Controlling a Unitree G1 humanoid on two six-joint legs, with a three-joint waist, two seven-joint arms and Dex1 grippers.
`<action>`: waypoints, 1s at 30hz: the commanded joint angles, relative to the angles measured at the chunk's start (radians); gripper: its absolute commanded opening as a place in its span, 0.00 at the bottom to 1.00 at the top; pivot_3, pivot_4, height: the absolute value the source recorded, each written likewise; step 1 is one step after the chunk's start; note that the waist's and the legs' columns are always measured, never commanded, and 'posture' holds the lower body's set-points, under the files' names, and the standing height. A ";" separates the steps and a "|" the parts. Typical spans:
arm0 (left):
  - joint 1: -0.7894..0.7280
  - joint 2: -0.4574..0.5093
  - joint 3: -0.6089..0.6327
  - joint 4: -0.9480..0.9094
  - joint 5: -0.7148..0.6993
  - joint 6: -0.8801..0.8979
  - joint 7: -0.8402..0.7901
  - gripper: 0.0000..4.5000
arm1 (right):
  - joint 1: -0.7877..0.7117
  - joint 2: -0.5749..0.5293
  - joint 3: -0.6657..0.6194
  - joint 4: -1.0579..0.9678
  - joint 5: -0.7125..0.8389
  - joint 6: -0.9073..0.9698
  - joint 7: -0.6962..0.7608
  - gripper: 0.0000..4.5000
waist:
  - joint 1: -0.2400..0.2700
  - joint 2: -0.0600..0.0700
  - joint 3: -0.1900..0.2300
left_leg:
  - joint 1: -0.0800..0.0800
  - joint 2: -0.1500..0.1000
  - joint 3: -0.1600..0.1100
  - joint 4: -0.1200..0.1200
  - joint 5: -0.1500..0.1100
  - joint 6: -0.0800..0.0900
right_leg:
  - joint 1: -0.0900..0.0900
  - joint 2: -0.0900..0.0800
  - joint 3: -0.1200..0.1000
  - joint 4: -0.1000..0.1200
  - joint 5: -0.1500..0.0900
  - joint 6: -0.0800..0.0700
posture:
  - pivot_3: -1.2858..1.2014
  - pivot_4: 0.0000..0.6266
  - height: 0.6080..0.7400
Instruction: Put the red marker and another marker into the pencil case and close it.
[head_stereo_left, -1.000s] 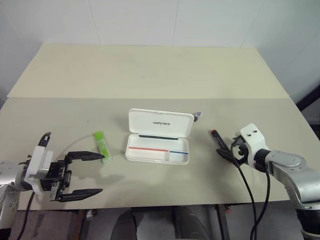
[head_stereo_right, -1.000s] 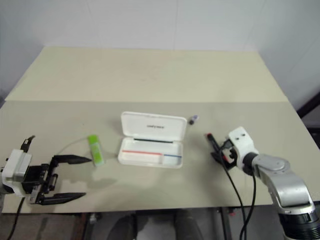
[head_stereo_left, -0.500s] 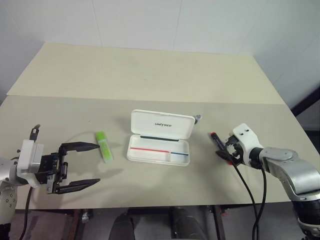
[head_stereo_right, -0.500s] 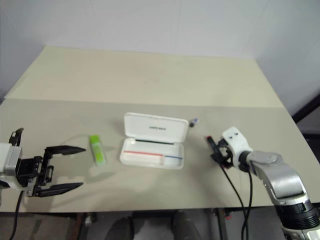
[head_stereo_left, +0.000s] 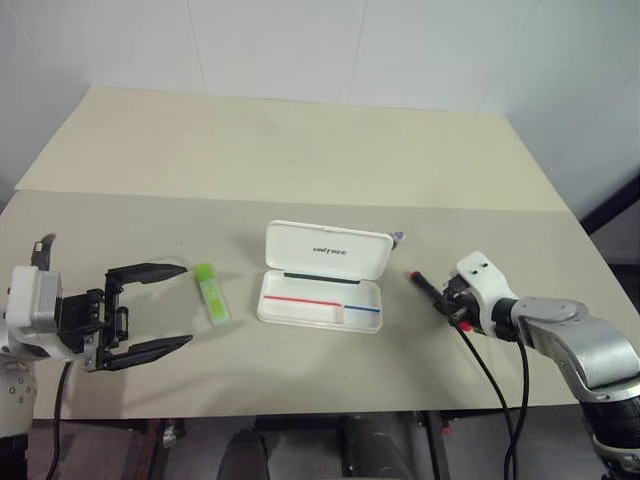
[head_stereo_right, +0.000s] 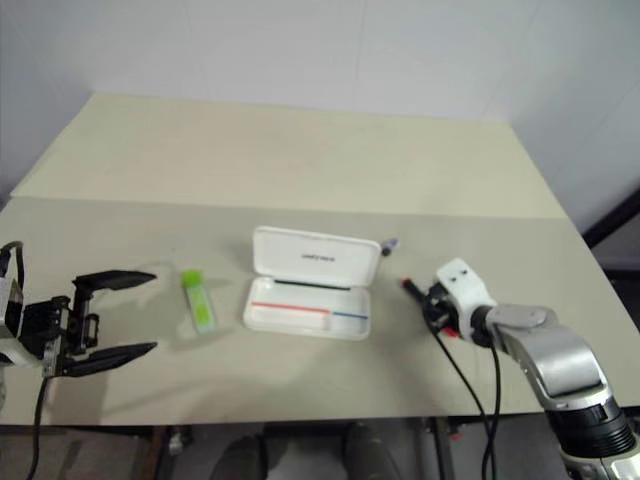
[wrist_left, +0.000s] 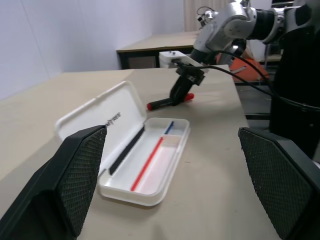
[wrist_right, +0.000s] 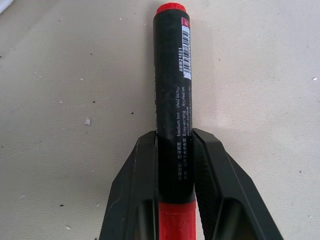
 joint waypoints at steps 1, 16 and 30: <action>-0.009 -0.011 0.029 0.005 -0.032 -0.010 -0.003 1.00 | 0.029 -0.016 -0.020 0.063 -0.019 0.015 -0.010 0.13 | 0.000 0.000 0.000 | 0.000 0.000 0.000 0.000 0.000 0.001 | 0.000 0.000 0.000 0.000 0.000 0.000 | 0.52 0.24 1.00; -0.034 -0.007 0.041 0.032 -0.085 0.075 0.031 1.00 | -0.219 0.007 -0.147 0.172 -0.023 -0.099 -0.075 0.13 | -0.002 0.021 0.014 | -0.018 -0.001 0.002 0.001 0.002 0.003 | -0.028 0.000 0.002 0.019 0.002 0.033 | 0.52 0.24 1.00; -0.036 -0.015 0.046 0.041 -0.079 0.079 0.033 1.00 | -0.495 0.129 -0.171 0.015 0.117 -0.105 -0.042 0.13 | -0.005 0.031 0.020 | -0.018 0.006 0.002 -0.007 0.001 0.001 | -0.042 0.008 0.001 0.038 -0.001 0.061 | 0.52 0.24 1.00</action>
